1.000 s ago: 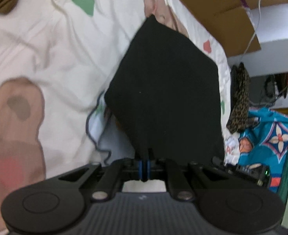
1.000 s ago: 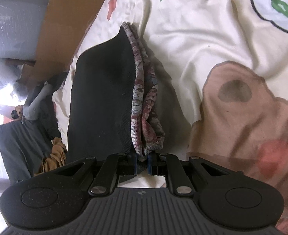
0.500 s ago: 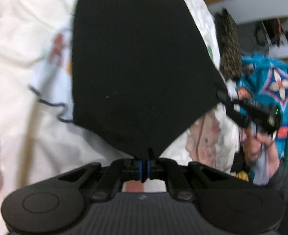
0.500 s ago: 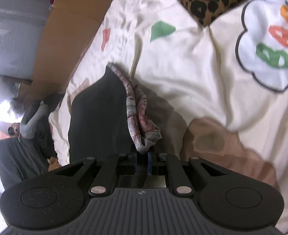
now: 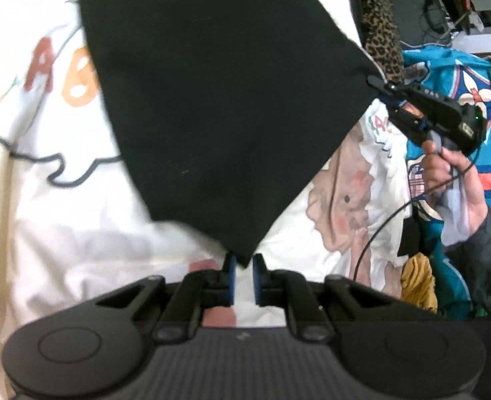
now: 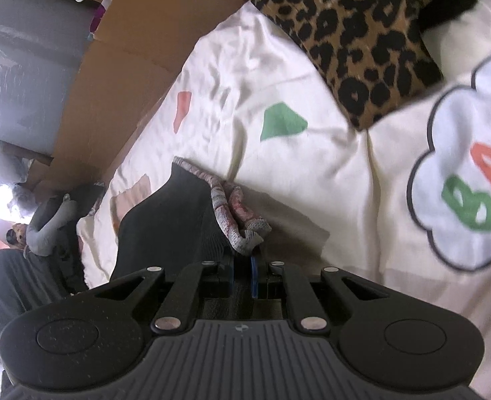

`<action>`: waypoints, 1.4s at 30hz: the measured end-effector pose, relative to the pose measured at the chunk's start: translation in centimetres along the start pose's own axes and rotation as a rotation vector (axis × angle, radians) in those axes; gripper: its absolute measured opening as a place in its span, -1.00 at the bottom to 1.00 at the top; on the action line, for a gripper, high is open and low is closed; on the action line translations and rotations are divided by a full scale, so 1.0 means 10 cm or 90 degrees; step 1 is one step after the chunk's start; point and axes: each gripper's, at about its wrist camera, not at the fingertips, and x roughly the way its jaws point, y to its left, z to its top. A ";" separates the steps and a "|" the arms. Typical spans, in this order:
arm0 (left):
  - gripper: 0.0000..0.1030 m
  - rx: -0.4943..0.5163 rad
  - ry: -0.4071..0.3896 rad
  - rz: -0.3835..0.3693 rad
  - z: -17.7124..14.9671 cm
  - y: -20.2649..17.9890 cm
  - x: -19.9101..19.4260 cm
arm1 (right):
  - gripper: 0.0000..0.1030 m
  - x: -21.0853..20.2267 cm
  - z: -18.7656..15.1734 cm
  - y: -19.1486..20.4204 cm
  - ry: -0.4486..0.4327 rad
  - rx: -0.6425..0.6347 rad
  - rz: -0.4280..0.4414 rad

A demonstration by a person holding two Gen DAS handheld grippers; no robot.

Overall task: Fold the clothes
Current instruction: 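Lower the folded black shorts onto the duvet with both tools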

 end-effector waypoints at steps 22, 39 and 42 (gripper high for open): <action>-0.56 -0.051 -0.171 0.033 0.91 -0.03 -0.38 | -0.87 0.18 0.60 0.09 -0.032 -0.044 -0.028; -0.40 0.056 -0.218 0.080 1.34 -0.29 -0.31 | -0.37 0.31 0.73 0.06 -0.033 -0.059 -0.049; -0.34 0.077 -0.220 0.092 1.44 -0.38 -0.33 | -0.37 0.23 0.66 0.00 -0.035 -0.043 -0.039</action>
